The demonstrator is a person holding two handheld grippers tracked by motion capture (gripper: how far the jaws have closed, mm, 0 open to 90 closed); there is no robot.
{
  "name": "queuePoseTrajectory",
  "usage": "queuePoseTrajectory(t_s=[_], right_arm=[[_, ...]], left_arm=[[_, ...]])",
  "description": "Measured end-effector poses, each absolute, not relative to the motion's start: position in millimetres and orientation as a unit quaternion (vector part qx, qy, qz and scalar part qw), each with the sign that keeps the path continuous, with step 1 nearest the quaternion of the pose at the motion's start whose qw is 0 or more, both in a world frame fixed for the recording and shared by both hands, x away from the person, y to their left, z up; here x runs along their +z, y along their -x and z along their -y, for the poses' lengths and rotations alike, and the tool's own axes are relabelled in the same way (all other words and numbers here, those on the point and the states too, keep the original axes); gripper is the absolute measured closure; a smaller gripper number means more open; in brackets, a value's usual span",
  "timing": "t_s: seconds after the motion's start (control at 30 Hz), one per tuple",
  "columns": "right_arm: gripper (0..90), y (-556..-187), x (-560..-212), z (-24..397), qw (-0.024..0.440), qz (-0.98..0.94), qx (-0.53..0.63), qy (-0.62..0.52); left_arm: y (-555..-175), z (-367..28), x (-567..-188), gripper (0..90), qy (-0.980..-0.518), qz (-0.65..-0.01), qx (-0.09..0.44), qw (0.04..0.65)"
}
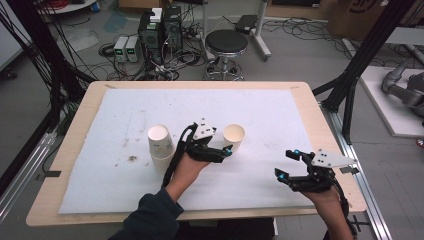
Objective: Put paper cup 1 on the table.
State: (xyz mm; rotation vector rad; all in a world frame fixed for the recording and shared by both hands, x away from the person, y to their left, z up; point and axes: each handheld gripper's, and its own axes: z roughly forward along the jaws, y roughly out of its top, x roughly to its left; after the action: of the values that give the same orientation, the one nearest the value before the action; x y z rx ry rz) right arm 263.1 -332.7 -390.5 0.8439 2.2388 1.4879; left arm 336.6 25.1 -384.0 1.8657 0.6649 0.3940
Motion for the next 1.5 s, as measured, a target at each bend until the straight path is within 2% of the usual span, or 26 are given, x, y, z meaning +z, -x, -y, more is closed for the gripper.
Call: queuePoseTrajectory(t_s=[0.3,0.7,1.2,1.5], right_arm=[[21.9,-264,-392,329,0.158,-0.787,0.518,-0.295],[21.9,-266,-394,328,0.156,-0.789,0.515,-0.296],[21.9,-266,-394,327,0.161,-0.788,0.515,-0.296],[21.9,-267,-394,326,0.164,-0.788,0.513,-0.299]], left_arm=[[-316,-53,-358,19.7,-0.753,-0.261,0.156,0.583],[-289,-94,-330,19.5,-0.721,-0.232,0.175,0.629],[-260,-169,-320,17.6,-0.667,-0.260,0.242,0.655],[-245,-224,-335,15.2,-0.645,-0.295,0.291,0.643]])
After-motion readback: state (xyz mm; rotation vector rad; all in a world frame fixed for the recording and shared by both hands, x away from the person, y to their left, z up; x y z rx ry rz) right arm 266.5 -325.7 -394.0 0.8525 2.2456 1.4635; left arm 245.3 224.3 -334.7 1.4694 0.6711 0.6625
